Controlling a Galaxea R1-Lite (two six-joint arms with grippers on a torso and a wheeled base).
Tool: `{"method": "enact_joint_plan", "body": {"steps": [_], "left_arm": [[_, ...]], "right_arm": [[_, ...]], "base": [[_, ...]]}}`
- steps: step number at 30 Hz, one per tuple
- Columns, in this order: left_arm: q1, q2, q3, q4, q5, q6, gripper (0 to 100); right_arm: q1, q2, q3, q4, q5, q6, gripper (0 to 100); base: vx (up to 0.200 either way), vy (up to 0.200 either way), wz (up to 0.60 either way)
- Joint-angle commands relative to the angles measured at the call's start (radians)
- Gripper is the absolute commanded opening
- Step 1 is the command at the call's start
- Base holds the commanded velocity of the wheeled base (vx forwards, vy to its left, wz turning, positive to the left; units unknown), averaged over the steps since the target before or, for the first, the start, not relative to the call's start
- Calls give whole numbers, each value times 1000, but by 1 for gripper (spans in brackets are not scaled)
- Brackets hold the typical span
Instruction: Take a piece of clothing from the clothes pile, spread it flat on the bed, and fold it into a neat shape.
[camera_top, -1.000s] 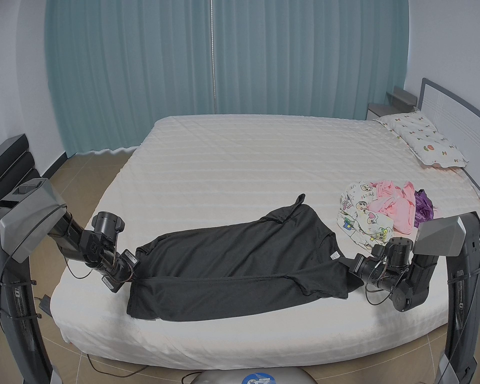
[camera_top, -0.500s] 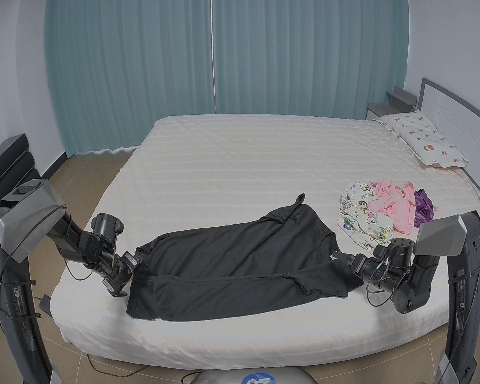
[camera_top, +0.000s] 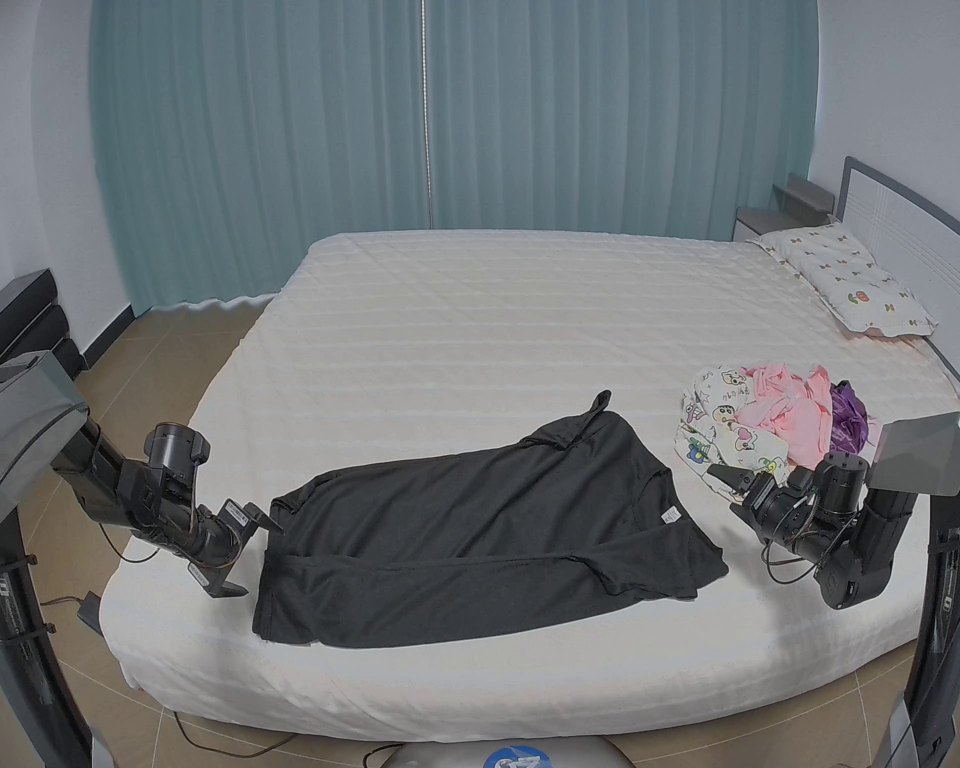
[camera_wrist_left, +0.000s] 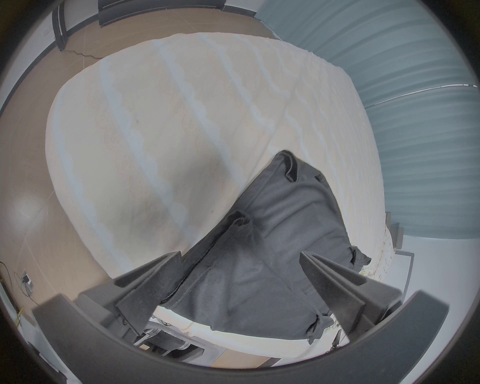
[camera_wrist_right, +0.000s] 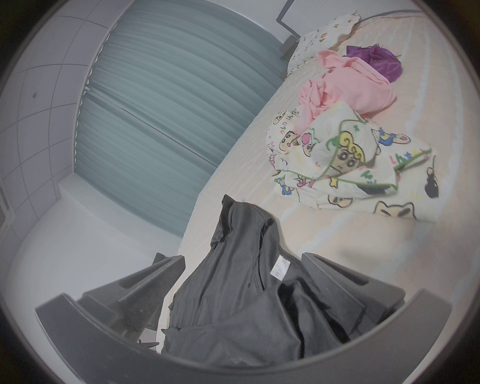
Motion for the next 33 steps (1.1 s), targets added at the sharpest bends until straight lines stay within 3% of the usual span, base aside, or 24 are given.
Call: {"method": "enact_joint_plan", "body": {"steps": [1,18,25,33], "left_arm": [[6,-8,-5,-1,1,-5,100],[10,4,-68,-2,16,0,100],[-2,100,-246,1,105,17,100],[-19,215,-436,113,97,124,100]], "right_arm": [[0,-6,2,0,1,0,100],[40,7,14,0,-3,-8,100],[52,10,14,0,-3,-9,100],[62,17,16,0,-5,-20,100]], "base": [[0,0,0],[0,0,0],[0,0,0],[0,0,0]]}}
